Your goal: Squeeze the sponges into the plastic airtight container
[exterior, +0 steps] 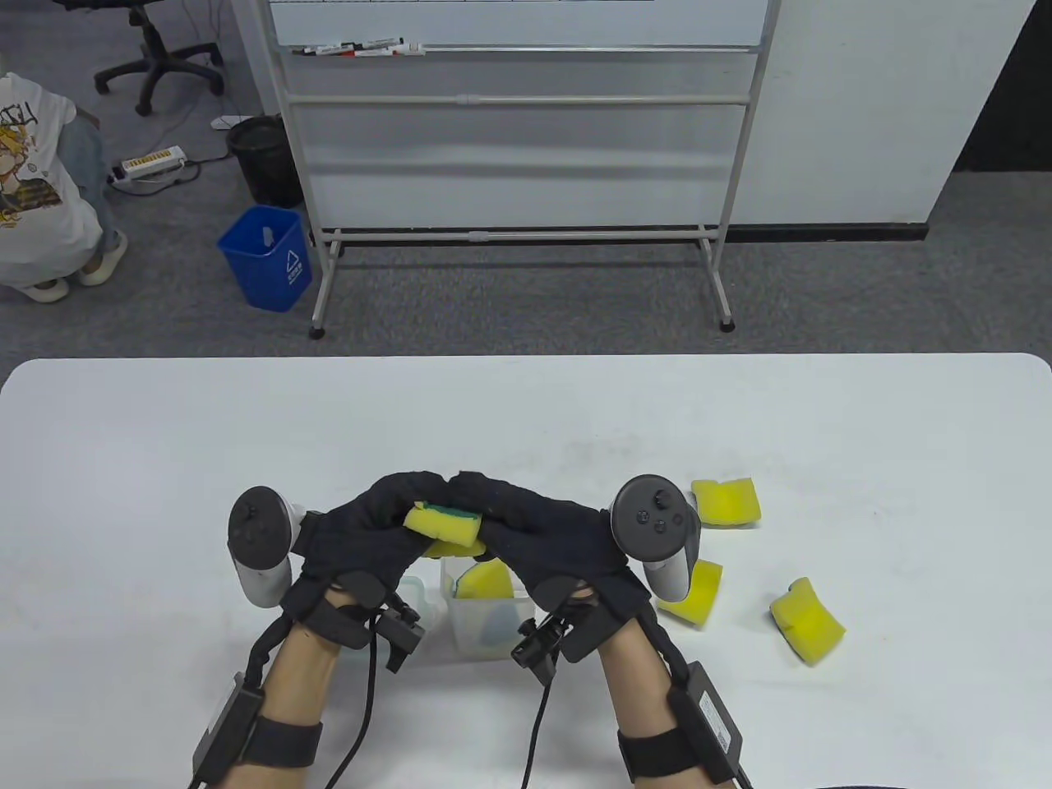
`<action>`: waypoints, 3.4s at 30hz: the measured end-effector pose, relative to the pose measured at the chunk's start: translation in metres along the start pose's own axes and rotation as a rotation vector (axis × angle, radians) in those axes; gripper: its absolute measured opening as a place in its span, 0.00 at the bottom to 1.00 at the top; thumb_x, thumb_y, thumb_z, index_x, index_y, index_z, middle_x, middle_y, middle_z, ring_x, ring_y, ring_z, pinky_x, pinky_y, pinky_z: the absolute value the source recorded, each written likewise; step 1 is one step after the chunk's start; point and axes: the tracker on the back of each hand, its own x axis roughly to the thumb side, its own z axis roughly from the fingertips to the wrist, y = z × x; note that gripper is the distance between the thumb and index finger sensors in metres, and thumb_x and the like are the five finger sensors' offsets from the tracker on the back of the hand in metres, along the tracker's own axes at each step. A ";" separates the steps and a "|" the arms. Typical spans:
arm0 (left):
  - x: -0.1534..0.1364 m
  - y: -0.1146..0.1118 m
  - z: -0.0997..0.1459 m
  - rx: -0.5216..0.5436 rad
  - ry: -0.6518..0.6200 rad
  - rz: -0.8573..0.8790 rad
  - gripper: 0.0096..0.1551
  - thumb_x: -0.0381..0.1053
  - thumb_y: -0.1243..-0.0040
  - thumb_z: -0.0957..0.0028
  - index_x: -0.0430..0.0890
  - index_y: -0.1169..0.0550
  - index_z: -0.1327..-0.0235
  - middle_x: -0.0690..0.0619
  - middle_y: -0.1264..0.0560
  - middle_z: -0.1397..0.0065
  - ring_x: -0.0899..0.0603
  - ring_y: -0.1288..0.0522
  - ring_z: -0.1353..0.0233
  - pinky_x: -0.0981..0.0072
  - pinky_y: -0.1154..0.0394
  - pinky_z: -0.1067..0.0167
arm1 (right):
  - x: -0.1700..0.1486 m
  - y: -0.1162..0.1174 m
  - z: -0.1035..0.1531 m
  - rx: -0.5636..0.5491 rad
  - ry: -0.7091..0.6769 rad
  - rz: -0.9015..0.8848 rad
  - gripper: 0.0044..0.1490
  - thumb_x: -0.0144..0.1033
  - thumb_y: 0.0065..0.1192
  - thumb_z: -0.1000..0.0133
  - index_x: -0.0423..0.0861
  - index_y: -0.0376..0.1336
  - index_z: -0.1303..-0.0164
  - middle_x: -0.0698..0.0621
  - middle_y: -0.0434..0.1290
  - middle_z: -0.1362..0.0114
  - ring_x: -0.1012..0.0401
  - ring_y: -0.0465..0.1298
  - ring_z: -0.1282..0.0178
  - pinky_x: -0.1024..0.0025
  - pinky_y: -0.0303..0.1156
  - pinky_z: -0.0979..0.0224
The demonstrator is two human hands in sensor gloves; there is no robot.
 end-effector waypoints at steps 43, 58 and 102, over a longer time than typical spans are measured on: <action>-0.005 -0.008 0.000 -0.031 0.212 -0.339 0.29 0.45 0.27 0.55 0.57 0.23 0.38 0.46 0.19 0.37 0.45 0.13 0.47 0.46 0.17 0.42 | -0.020 0.007 0.000 -0.076 0.201 0.211 0.39 0.38 0.79 0.54 0.48 0.67 0.29 0.46 0.83 0.40 0.55 0.88 0.53 0.50 0.78 0.33; -0.007 -0.013 0.001 -0.077 0.202 -0.567 0.33 0.58 0.37 0.48 0.56 0.29 0.27 0.41 0.30 0.22 0.35 0.26 0.28 0.39 0.27 0.33 | 0.006 0.005 0.005 -0.140 0.109 0.688 0.30 0.41 0.84 0.58 0.51 0.78 0.43 0.48 0.85 0.48 0.56 0.85 0.57 0.49 0.74 0.31; -0.040 0.030 0.012 0.059 0.429 -0.981 0.37 0.63 0.42 0.47 0.55 0.32 0.24 0.42 0.33 0.18 0.33 0.31 0.22 0.36 0.31 0.29 | 0.025 -0.018 0.013 -0.242 0.095 0.902 0.35 0.54 0.73 0.51 0.51 0.75 0.35 0.48 0.80 0.30 0.49 0.79 0.31 0.44 0.67 0.25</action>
